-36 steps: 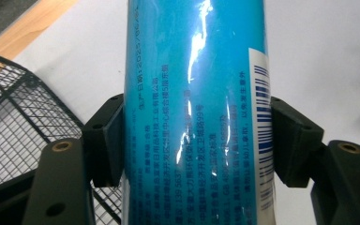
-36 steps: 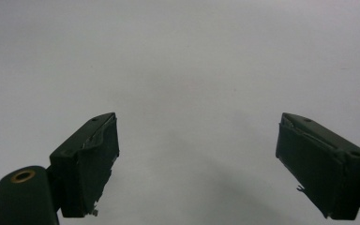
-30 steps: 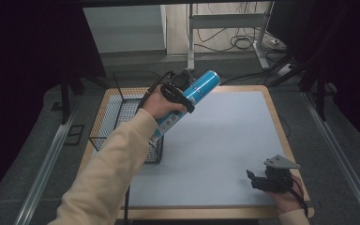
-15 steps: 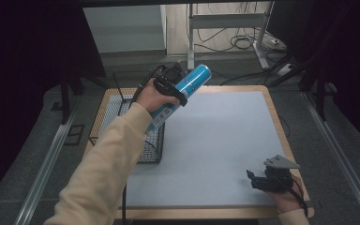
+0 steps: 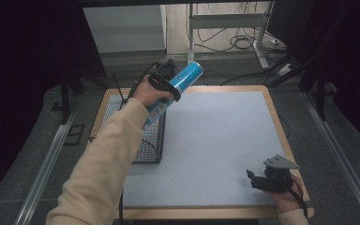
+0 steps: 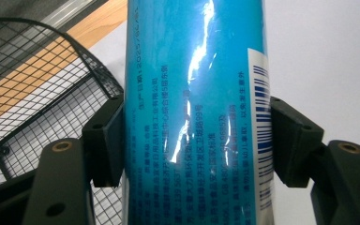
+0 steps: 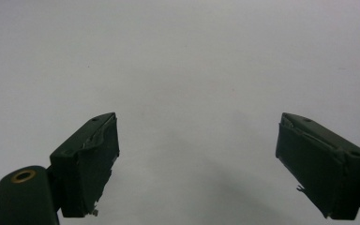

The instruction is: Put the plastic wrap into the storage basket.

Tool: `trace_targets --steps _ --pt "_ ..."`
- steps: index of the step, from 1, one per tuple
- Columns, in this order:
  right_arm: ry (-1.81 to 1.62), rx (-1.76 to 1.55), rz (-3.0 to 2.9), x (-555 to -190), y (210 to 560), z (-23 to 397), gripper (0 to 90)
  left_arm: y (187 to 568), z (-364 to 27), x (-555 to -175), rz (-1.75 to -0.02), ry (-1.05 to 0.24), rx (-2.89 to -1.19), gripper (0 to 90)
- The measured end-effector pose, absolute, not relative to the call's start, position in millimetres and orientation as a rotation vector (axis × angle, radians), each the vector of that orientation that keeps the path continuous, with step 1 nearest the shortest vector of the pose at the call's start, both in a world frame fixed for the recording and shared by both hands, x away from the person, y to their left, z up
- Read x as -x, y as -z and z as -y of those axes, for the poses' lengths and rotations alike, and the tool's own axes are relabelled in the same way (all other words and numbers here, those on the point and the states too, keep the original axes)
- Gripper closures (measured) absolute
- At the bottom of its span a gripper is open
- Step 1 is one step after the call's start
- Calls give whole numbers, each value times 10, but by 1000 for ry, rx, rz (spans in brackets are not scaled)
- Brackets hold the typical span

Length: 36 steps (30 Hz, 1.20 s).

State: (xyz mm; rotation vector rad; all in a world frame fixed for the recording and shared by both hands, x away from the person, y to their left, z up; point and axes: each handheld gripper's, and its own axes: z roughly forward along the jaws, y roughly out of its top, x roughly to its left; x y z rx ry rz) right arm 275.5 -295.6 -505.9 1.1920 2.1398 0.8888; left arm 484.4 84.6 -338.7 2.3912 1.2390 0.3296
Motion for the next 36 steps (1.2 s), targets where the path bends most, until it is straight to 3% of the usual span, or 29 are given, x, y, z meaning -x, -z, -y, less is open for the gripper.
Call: trace_targets --steps 36 --pt "-865 -1193 -2143 -2749 5082 2935 140 3738 -1367 -5140 -1394 -328 -2352 314"
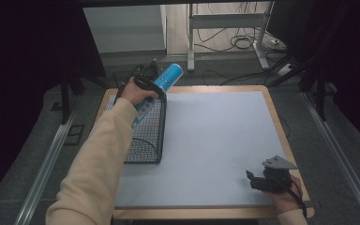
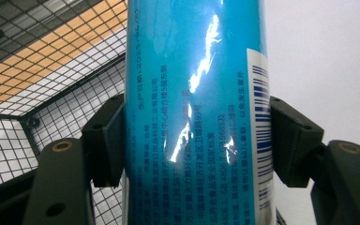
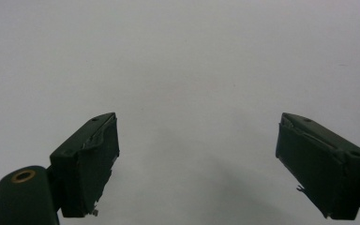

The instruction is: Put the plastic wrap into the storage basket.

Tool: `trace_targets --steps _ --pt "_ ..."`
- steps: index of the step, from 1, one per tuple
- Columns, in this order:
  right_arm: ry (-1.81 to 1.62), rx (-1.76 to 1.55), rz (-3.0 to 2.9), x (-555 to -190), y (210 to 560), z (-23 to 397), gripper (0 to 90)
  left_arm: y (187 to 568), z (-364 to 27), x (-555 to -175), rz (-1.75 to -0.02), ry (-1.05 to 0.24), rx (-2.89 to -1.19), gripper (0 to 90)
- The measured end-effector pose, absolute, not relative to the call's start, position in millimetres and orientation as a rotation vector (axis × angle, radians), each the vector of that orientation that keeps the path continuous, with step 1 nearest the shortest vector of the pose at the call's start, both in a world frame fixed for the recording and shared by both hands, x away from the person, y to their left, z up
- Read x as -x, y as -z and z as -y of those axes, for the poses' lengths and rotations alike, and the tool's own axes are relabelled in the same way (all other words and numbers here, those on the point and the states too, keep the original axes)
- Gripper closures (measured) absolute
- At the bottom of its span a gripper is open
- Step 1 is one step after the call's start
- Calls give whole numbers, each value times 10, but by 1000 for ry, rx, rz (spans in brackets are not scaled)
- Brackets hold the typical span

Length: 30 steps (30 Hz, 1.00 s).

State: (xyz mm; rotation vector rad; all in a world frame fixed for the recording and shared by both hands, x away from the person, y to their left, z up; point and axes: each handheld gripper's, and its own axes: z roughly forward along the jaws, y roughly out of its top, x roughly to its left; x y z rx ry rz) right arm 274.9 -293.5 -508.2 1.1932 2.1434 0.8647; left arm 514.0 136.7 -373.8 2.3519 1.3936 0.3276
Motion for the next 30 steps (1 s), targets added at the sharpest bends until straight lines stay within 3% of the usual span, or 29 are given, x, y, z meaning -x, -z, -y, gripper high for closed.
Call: trace_targets --steps 30 --pt "-863 -1184 -2141 -2739 5079 2920 140 4083 -1443 -5227 -1468 -341 -2422 314"
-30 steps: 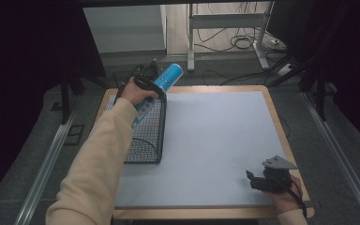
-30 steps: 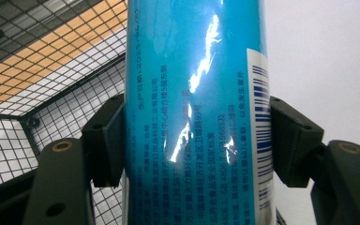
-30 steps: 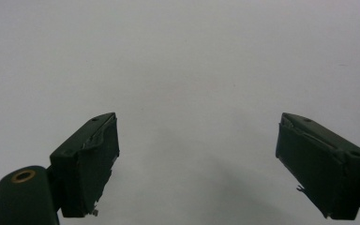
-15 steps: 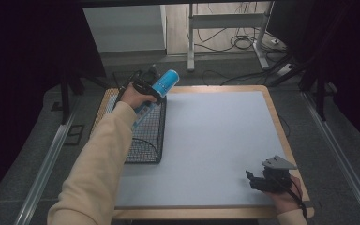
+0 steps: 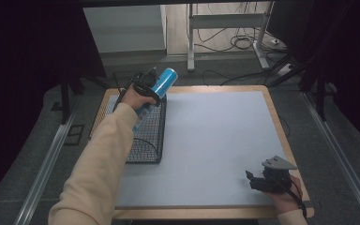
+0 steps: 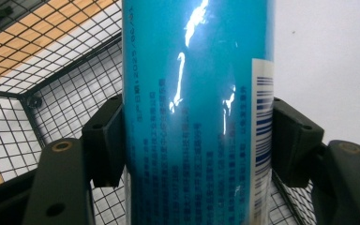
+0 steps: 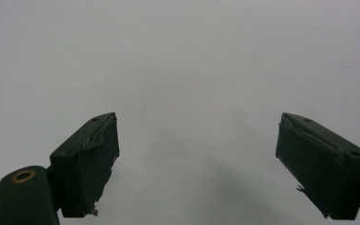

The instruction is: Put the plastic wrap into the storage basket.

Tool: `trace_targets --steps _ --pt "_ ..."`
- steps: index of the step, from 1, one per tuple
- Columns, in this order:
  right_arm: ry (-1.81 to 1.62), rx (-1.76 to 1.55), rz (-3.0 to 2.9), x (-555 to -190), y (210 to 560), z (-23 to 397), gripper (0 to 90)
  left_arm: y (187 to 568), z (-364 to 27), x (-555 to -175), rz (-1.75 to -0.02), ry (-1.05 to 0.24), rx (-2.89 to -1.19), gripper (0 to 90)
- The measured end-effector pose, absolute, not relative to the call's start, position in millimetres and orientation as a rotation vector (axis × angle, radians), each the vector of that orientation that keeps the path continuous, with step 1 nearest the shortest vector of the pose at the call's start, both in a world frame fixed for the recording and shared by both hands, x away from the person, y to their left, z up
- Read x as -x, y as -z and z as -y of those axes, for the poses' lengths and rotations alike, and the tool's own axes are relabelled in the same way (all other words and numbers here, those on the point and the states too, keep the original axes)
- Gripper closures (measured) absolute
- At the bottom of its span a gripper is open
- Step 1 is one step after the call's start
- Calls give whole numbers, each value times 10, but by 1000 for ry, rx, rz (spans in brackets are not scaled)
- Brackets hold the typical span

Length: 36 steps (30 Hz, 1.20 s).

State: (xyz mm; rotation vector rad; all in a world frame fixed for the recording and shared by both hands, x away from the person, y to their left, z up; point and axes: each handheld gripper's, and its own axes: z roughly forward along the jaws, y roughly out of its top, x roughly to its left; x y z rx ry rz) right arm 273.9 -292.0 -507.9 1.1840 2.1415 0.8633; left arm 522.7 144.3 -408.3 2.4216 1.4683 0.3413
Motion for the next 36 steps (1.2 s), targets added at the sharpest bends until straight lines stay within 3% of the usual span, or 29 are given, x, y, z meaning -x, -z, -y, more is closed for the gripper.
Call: trace_targets --steps 23,28,31,36 --pt "-869 -1187 -2146 -2744 5088 2920 140 4326 -1450 -5292 -1502 -385 -2509 307" --pt "-875 -1192 -2149 -2746 5093 2922 140 4172 -1428 -5202 -1494 -412 -2456 188" --pt "-884 -1197 -2142 -2740 5087 2940 140 4030 -1451 -5075 -1468 -383 -2340 157" --pt "-894 -1198 -2130 -2749 5065 2952 140 3892 -1442 -4868 -1427 -391 -2295 141"
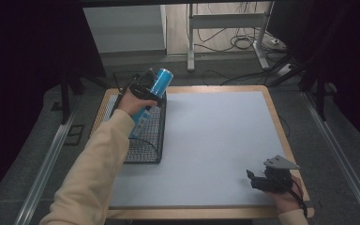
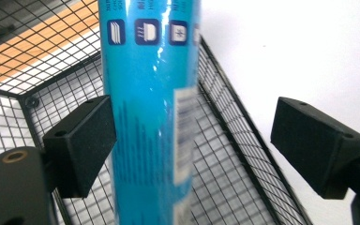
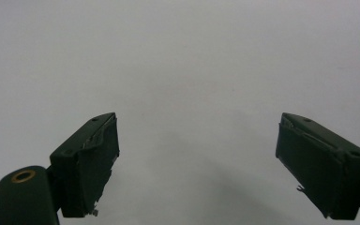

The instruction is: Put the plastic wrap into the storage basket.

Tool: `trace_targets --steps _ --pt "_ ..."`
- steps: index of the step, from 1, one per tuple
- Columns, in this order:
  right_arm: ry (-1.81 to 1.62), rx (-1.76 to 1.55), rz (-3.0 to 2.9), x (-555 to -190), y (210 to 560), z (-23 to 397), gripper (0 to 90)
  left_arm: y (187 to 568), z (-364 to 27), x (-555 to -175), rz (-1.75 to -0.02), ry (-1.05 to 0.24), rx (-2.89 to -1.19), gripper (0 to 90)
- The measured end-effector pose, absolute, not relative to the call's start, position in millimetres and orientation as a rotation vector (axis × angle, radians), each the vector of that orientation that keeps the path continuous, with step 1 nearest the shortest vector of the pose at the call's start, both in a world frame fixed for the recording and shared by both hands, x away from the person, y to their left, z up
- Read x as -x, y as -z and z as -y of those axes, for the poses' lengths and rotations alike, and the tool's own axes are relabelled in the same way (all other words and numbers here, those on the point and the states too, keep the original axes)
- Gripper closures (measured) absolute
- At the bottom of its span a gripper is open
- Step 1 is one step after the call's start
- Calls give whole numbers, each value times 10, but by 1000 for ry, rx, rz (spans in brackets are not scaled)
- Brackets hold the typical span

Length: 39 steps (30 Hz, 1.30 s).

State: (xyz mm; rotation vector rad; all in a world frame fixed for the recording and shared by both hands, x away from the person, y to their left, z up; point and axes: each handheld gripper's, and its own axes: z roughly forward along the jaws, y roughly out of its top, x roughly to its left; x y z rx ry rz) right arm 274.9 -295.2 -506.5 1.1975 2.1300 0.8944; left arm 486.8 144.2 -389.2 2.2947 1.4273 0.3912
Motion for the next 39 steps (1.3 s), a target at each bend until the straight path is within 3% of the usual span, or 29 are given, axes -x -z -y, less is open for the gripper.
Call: trace_targets --steps 6,20,29,39 --pt "-926 -1160 -2142 -2792 5052 2891 139 3756 -1444 -4568 -1330 -328 -2245 147" --pt "-929 -1129 -2140 -2779 5022 2836 139 3669 -1028 -3809 -1105 -350 -2304 169" --pt "-944 -1110 -2141 -2752 5011 2828 138 3960 -653 -3195 -902 -283 -2319 170" --pt "-956 -1087 -2150 -2735 5018 2794 136 4351 -564 -2893 -861 -236 -2318 170"
